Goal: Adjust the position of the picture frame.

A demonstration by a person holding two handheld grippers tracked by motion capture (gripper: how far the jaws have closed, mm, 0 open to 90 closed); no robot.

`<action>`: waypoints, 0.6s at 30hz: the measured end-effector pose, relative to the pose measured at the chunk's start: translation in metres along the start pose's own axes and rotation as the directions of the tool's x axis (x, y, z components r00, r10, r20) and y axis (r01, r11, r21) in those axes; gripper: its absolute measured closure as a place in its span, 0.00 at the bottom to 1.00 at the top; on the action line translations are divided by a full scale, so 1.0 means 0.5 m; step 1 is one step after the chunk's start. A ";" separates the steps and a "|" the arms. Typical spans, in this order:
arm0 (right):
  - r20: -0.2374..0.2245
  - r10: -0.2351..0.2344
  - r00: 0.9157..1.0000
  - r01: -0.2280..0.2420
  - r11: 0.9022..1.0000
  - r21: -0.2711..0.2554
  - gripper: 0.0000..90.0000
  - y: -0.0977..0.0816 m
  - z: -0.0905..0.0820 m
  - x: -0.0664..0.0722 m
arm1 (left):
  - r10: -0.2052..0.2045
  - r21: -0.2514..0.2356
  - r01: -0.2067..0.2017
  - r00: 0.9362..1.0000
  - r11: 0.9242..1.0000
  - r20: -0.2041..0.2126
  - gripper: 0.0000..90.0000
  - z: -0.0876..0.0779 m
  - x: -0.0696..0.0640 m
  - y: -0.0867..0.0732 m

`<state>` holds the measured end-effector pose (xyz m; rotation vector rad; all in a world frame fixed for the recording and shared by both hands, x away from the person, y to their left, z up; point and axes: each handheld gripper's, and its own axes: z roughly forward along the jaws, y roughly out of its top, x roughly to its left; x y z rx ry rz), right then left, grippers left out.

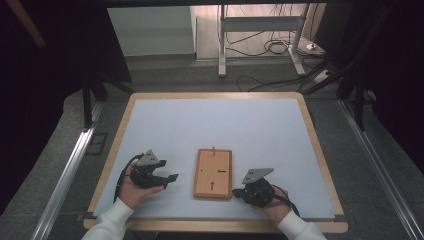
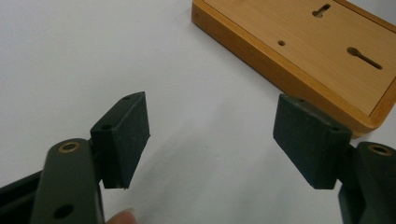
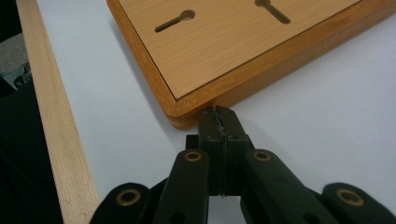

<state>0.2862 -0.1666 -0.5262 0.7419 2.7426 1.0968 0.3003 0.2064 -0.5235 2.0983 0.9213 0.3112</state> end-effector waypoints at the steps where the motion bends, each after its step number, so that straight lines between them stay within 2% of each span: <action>1: 0.001 -0.004 1.000 0.004 1.000 -0.002 1.00 0.001 0.001 0.002 | 0.001 0.004 -0.001 1.000 1.000 0.003 0.30 0.003 0.000 0.002; 8: 0.009 0.007 1.000 -0.007 1.000 -0.022 1.00 -0.002 -0.006 -0.002 | 0.003 -0.001 -0.003 1.000 1.000 0.001 0.29 0.001 0.000 0.003; 15: 0.050 0.041 0.998 -0.037 0.997 -0.073 1.00 -0.017 -0.044 -0.021 | 0.004 -0.003 -0.004 1.000 1.000 0.001 0.29 0.000 0.000 0.003; 18: 0.084 0.068 0.994 -0.060 0.993 -0.099 1.00 -0.033 -0.065 -0.031 | 0.003 -0.009 -0.003 1.000 1.000 0.000 0.29 -0.002 -0.002 0.004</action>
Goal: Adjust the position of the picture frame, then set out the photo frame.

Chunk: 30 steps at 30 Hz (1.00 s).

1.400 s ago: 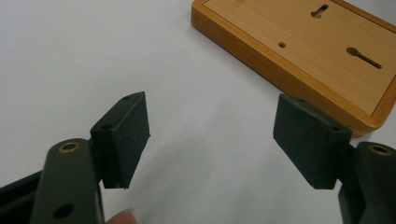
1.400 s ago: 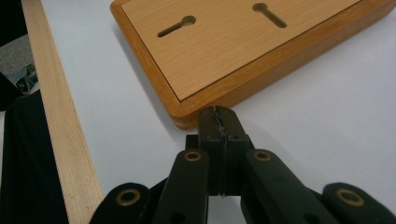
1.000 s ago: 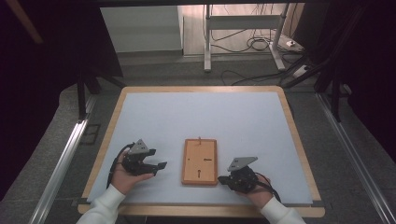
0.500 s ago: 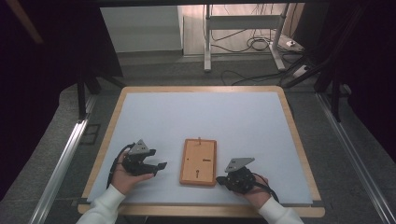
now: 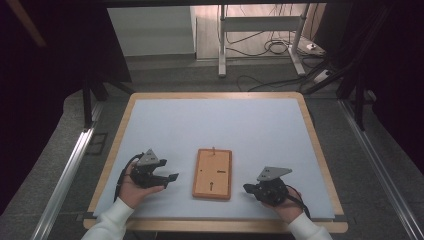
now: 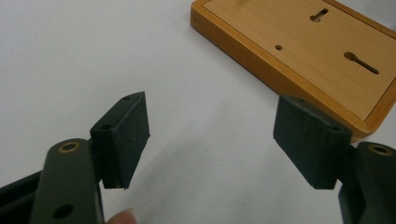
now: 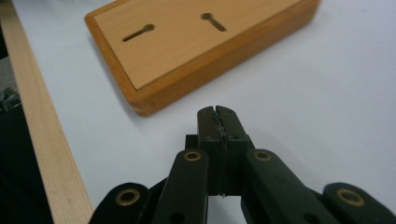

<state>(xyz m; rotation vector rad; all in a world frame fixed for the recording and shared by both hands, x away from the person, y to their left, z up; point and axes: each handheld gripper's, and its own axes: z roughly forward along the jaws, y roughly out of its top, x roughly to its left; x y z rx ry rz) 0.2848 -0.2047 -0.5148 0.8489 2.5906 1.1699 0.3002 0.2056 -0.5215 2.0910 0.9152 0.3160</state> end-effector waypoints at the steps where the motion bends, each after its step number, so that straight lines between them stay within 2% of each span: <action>1: 0.008 0.005 1.000 -0.005 1.000 -0.003 1.00 -0.003 -0.005 -0.003 | 0.000 0.000 0.000 1.000 1.000 0.000 0.29 0.000 0.000 0.000; 7: 0.035 0.034 0.999 -0.033 0.999 -0.015 0.98 -0.017 -0.021 -0.018 | 0.002 0.000 -0.002 1.000 1.000 0.000 0.29 0.001 0.000 0.000; 13: 0.038 0.048 0.998 -0.047 0.999 -0.014 0.95 -0.022 -0.023 -0.026 | 0.006 0.004 -0.006 1.000 1.000 0.001 0.29 0.003 -0.001 0.000; 15: 0.034 0.048 0.998 -0.047 0.999 -0.018 0.87 -0.021 -0.021 -0.026 | 0.006 0.004 -0.006 1.000 1.000 0.001 0.29 0.004 -0.001 0.000; 16: 0.034 0.048 0.998 -0.047 0.999 -0.018 0.87 -0.021 -0.021 -0.026 | 0.007 0.004 -0.007 1.000 1.000 0.000 0.29 0.004 -0.001 0.000; 17: 0.040 0.057 0.998 -0.056 0.998 -0.020 0.72 -0.020 -0.018 -0.024 | 0.008 0.003 -0.008 1.000 1.000 0.000 0.29 0.004 -0.001 0.000; 18: 0.040 0.057 0.998 -0.056 0.998 -0.020 0.72 -0.020 -0.018 -0.024 | 0.008 0.003 -0.008 1.000 1.000 0.000 0.29 0.004 -0.001 0.000; 20: 0.051 0.067 0.996 -0.066 0.997 -0.031 0.60 -0.020 -0.017 -0.024 | 0.014 0.000 -0.014 1.000 1.000 -0.002 0.29 0.003 -0.001 0.000; 21: 0.054 0.086 0.995 -0.083 0.995 -0.049 0.50 -0.019 -0.017 -0.024 | 0.013 -0.004 -0.013 1.000 1.000 -0.001 0.29 0.005 -0.001 0.002; 24: 0.062 0.093 0.994 -0.088 0.994 -0.071 0.44 -0.016 -0.019 -0.024 | 0.022 0.001 -0.022 1.000 1.000 0.004 0.29 0.015 -0.003 0.009; 29: 0.062 0.093 0.994 -0.089 0.994 -0.070 0.40 -0.016 -0.018 -0.023 | 0.037 -0.004 -0.036 0.999 0.999 0.026 0.28 0.026 -0.010 0.028; 30: 0.066 0.092 0.994 -0.087 0.994 -0.070 0.38 -0.016 -0.018 -0.023 | 0.043 -0.010 -0.043 0.998 0.999 0.042 0.28 0.032 -0.012 0.039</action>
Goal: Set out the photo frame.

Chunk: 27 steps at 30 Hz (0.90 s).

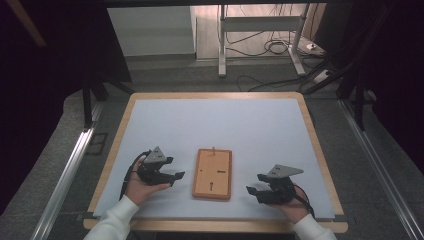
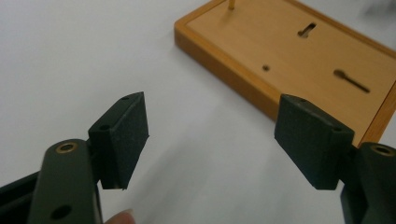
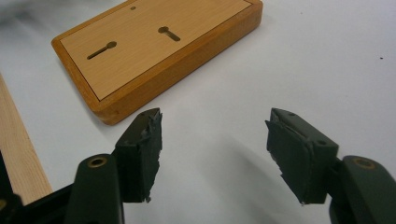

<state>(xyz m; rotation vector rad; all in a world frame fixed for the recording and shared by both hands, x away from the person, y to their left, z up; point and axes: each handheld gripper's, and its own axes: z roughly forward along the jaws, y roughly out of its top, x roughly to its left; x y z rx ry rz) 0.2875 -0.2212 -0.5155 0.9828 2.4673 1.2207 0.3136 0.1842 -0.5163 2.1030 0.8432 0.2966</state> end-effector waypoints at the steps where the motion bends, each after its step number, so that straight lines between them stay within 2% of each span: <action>1: 0.003 -0.001 1.000 0.001 1.000 0.000 0.37 0.000 0.000 0.000 | 0.003 -0.002 -0.003 1.000 1.000 0.007 0.28 0.004 -0.001 0.006; 6: 0.009 -0.001 1.000 0.001 1.000 0.009 0.32 -0.001 0.004 0.001 | 0.022 -0.018 -0.022 1.000 1.000 0.014 0.27 0.013 -0.004 0.027; 10: 0.006 -0.007 1.000 0.006 1.000 0.019 0.31 -0.002 0.007 0.004 | 0.034 -0.036 -0.033 0.999 0.999 0.035 0.27 0.026 -0.006 0.048; 15: 0.014 -0.015 1.000 0.014 1.000 0.025 0.29 -0.005 0.005 0.008 | 0.052 -0.026 -0.050 0.997 0.998 0.059 0.27 0.057 -0.010 0.082; 20: 0.030 -0.012 0.999 0.012 1.000 0.026 0.28 -0.010 0.000 0.006 | 0.057 -0.032 -0.055 0.996 0.998 0.073 0.27 0.073 -0.008 0.111; 27: 0.038 -0.015 0.999 0.014 0.999 0.033 0.28 -0.014 -0.003 0.006 | 0.068 -0.026 -0.067 0.995 0.997 0.076 0.28 0.088 -0.012 0.131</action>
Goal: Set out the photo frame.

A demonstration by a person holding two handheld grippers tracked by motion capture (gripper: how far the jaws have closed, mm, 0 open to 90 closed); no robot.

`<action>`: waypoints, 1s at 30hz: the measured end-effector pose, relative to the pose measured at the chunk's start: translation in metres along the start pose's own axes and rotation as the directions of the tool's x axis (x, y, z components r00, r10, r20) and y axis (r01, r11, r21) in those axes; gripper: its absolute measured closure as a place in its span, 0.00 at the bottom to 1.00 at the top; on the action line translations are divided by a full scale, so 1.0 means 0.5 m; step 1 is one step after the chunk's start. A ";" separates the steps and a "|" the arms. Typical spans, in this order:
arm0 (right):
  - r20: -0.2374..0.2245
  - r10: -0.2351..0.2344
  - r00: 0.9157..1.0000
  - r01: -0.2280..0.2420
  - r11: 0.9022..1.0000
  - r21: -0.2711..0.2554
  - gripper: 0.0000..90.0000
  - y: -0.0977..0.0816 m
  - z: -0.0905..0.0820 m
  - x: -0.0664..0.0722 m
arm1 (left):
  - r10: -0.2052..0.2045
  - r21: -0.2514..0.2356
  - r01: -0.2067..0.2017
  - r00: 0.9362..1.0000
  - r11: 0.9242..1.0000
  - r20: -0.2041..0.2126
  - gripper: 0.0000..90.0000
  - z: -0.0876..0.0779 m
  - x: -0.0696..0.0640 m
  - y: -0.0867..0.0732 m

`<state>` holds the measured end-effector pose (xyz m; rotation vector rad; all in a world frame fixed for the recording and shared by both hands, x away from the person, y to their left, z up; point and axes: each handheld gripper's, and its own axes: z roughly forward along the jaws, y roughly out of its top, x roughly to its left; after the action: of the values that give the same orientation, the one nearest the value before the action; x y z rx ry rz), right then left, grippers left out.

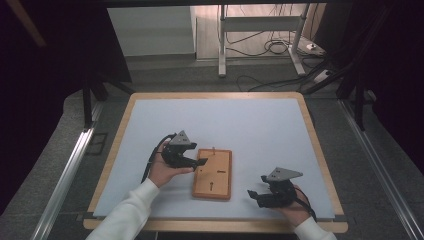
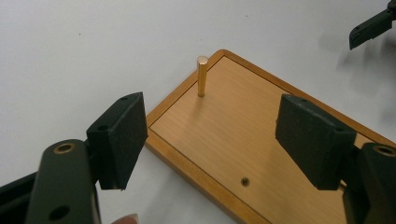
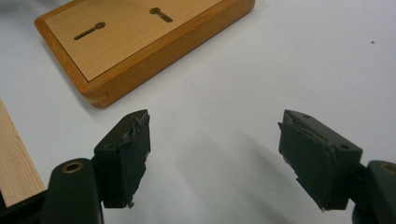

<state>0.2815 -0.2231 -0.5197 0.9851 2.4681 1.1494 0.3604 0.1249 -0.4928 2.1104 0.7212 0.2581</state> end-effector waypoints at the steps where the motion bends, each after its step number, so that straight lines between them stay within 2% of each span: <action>1: 0.001 -0.001 1.000 0.001 1.000 0.001 0.28 0.000 0.000 0.000 | -0.002 0.001 0.002 1.000 1.000 0.001 0.28 0.002 0.000 0.002; 8: 0.010 -0.024 1.000 0.024 1.000 0.016 0.28 -0.001 0.004 0.004 | -0.011 0.006 0.011 1.000 1.000 0.006 0.28 0.013 0.003 0.007; 12: 0.014 -0.041 0.999 0.041 0.999 0.023 0.27 -0.002 0.007 0.007 | 0.011 0.015 -0.011 1.000 1.000 0.013 0.31 0.022 0.004 0.009; 24: 0.014 -0.050 0.999 0.049 0.998 0.024 0.27 -0.001 0.011 0.011 | 0.034 0.021 -0.035 0.999 0.999 0.028 0.39 0.056 0.007 0.024; 30: 0.011 -0.051 0.999 0.051 0.998 0.023 0.27 0.001 0.012 0.013 | 0.043 0.029 -0.044 0.998 0.999 0.043 0.45 0.085 0.018 0.024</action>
<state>0.2798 -0.2149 -0.5230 0.9265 2.4869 1.0993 0.3905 0.0959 -0.5097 2.1557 0.6591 0.2268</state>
